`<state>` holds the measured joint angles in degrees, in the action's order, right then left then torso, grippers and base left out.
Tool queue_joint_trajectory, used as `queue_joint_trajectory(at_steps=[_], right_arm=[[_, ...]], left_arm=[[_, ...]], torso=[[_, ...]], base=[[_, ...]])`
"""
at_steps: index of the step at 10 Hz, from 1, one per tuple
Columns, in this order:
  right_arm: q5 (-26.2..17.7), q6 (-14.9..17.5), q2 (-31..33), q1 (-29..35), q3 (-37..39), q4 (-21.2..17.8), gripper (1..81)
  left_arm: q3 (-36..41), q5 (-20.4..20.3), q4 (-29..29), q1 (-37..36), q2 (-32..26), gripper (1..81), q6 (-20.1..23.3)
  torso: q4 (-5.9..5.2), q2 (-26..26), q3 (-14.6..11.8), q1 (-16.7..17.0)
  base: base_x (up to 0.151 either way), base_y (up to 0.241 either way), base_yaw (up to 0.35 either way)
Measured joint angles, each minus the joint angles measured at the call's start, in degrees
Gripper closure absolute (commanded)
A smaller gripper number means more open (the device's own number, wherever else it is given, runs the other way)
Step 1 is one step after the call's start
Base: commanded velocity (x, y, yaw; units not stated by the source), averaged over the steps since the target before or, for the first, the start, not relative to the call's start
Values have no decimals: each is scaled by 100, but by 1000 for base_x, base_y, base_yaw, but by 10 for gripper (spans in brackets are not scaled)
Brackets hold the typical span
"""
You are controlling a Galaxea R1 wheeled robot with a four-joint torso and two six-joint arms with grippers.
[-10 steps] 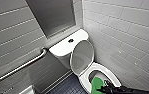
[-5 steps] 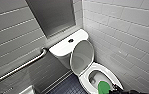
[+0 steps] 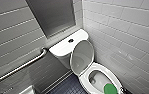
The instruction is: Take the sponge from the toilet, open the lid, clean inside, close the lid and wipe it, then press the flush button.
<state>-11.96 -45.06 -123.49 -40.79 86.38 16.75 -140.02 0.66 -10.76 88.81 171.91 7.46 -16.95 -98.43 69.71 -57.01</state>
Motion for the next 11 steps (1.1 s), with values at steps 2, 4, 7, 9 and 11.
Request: queue_joint_trajectory(at_steps=[2,4,7,9,11], right_arm=[[13,5,304,-77,-149,6,811],[6,5,340,-111,-190,39,811],[-2,5,282,-138,-151,63,811],[30,5,255,-162,-121,83,811],[4,5,246,-196,-113,98,811]], left_arm=[[0,2,-61,-9,-2,10,-2],[28,0,-61,-50,-35,10,-2],[102,0,-65,-50,-112,10,-2],[217,-2,-69,-74,-151,10,-2],[367,-4,-78,-152,-258,10,-2]], torso=[[0,0,0,0],[0,0,0,0],[0,-2,0,0],[0,59,0,44],[0,393,0,258]], base=[[0,0,0],[0,0,0],[0,0,0],[0,0,0],[0,0,0]])
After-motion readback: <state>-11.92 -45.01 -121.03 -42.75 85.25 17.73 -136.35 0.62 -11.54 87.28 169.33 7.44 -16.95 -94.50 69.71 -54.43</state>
